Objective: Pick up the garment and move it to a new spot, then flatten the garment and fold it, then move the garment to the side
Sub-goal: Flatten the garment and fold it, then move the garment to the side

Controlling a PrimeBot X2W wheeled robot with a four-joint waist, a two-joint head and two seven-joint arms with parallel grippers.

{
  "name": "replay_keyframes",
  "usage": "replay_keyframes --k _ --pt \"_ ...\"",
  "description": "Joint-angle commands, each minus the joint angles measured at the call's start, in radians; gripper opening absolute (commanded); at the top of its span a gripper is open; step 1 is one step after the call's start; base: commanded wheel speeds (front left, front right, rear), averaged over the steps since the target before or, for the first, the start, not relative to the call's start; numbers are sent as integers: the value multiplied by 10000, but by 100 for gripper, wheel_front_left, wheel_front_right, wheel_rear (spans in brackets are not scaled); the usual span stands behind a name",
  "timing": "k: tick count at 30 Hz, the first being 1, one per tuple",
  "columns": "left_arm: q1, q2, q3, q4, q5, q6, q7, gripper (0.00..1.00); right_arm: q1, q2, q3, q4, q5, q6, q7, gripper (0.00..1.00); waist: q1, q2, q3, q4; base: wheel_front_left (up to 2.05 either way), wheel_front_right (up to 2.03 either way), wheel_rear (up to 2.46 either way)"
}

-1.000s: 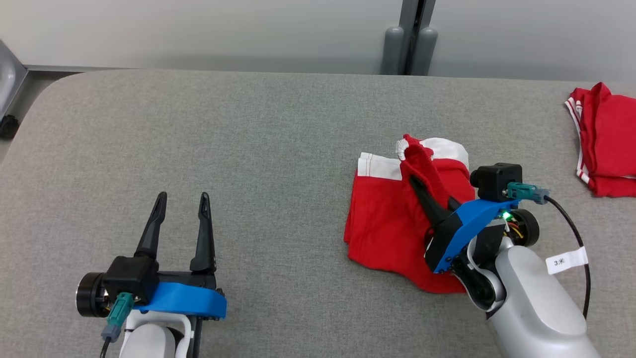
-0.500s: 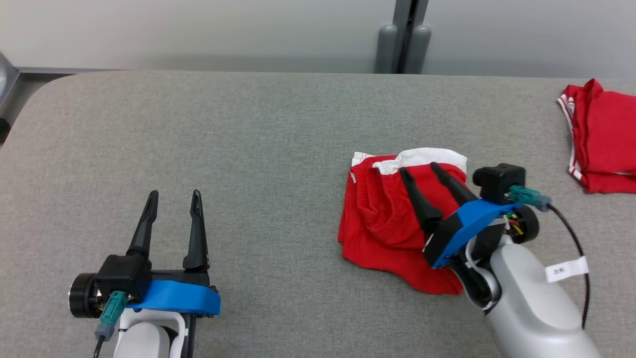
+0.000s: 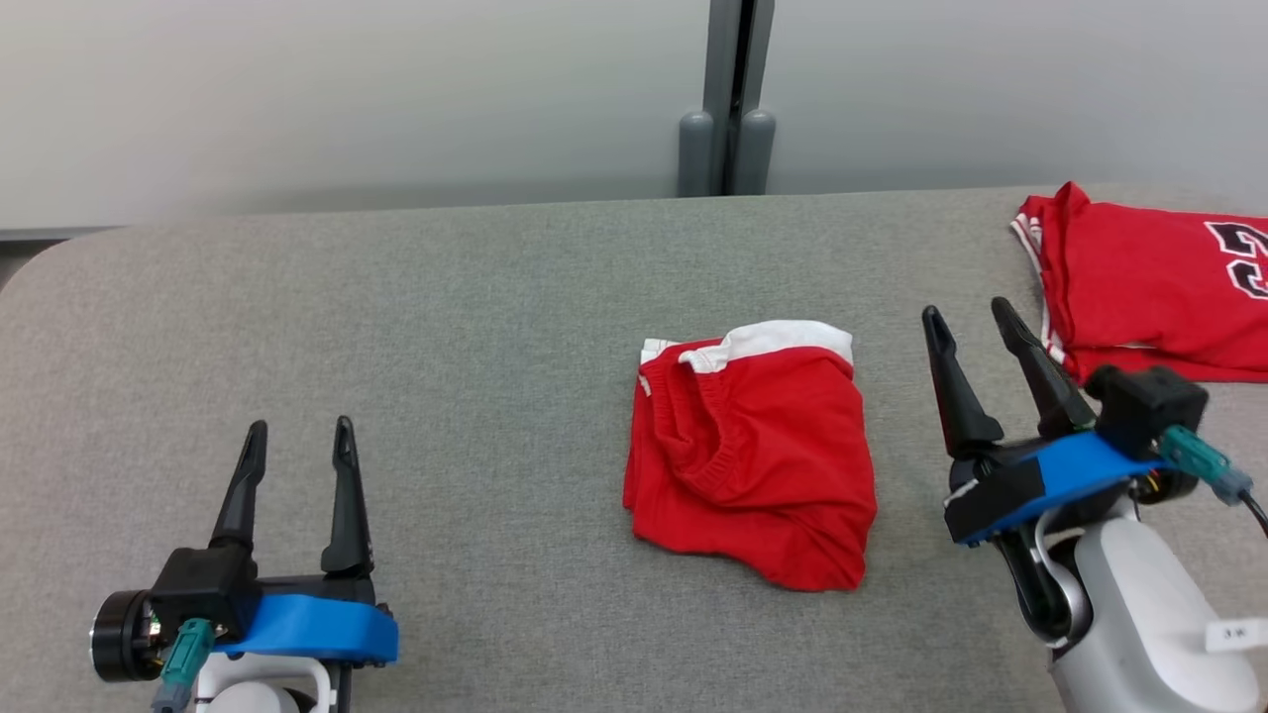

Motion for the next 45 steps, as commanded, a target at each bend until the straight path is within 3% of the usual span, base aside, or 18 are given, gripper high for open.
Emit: replay_keyframes --k 1,9,19,36,45 --pt "87 80 64 -58 35 -19 -42 100 290 33 -142 -195 -109 1 -120 100 0 0 -130 -128 0 0 0" --pt "550 90 249 -259 211 -1 -42 100 1902 419 -1285 -1564 -747 1 -258 100 0 0 -563 -199 0 0 0" --pt "1176 225 259 -426 486 164 -42 100 3895 1028 -2432 -3278 -1732 1 453 100 0 0 -926 -3 0 0 0" --pt "1148 362 177 -320 564 302 -42 100 4387 1222 -2326 -3322 -1966 1 829 100 0 0 -916 95 0 0 0" --pt "998 381 143 -371 524 353 -42 100 3527 1222 -2053 -3048 -2034 1 728 100 0 0 -753 147 0 0 0"
